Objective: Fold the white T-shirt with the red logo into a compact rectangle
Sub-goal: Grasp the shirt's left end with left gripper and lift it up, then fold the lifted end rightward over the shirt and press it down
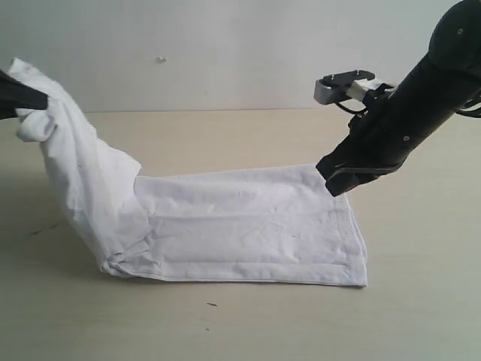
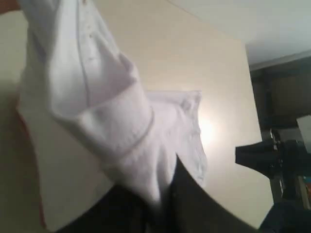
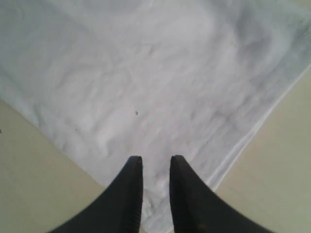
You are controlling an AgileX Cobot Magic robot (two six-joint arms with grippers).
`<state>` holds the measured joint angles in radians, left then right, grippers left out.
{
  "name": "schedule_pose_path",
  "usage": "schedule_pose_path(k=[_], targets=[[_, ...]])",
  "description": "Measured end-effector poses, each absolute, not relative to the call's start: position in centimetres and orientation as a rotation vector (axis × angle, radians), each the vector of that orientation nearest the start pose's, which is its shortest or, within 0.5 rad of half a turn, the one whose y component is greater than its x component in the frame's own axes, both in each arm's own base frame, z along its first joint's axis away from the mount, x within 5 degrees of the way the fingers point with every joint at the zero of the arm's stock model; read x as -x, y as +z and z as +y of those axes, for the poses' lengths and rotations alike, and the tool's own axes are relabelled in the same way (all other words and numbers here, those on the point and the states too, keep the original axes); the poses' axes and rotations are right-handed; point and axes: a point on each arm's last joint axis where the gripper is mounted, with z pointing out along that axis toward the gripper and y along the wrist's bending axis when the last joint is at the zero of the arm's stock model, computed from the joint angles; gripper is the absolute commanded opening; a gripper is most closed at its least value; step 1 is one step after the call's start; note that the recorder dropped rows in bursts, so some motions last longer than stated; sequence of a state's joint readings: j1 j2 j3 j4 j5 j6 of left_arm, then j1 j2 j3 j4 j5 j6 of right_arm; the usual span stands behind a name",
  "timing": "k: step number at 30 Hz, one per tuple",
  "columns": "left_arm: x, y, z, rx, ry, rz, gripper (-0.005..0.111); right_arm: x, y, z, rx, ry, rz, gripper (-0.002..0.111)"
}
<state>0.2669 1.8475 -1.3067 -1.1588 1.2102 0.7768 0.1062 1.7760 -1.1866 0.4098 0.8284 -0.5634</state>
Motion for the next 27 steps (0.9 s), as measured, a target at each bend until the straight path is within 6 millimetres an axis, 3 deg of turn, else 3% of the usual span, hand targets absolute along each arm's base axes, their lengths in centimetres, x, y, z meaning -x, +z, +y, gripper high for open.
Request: schedule_pose_path(k=[5, 13, 19, 22, 25, 26, 27], targets=[[-37.0, 25.2, -4.8, -0.198, -1.37, 2.407, 0.0, -34.1, 23.0, 6.3, 0.535, 0.364, 2.673, 0.022], [-34.9, 25.3, -15.6, -0.468, -1.44, 2.414, 0.0, -33.2, 26.4, 5.8, 0.447, 0.305, 2.581, 0.022], [-34.0, 22.1, -22.7, -0.451, -1.344, 2.446, 0.0, -32.4, 28.1, 5.7, 0.43, 0.296, 2.536, 0.022], [-33.5, 19.5, -25.5, -0.421, -1.301, 2.492, 0.017, -32.0, 28.7, 5.6, 0.433, 0.295, 2.526, 0.022], [-32.6, 16.8, -27.8, -0.427, -1.309, 2.536, 0.066, -31.8, 28.9, 5.6, 0.434, 0.298, 2.529, 0.022], [-32.4, 16.2, -28.4, -0.429, -1.319, 2.541, 0.078, -31.7, 28.9, 5.6, 0.436, 0.299, 2.531, 0.022], [-32.2, 15.7, -28.8, -0.429, -1.329, 2.542, 0.082, -31.7, 28.9, 5.6, 0.436, 0.3, 2.533, 0.022]])
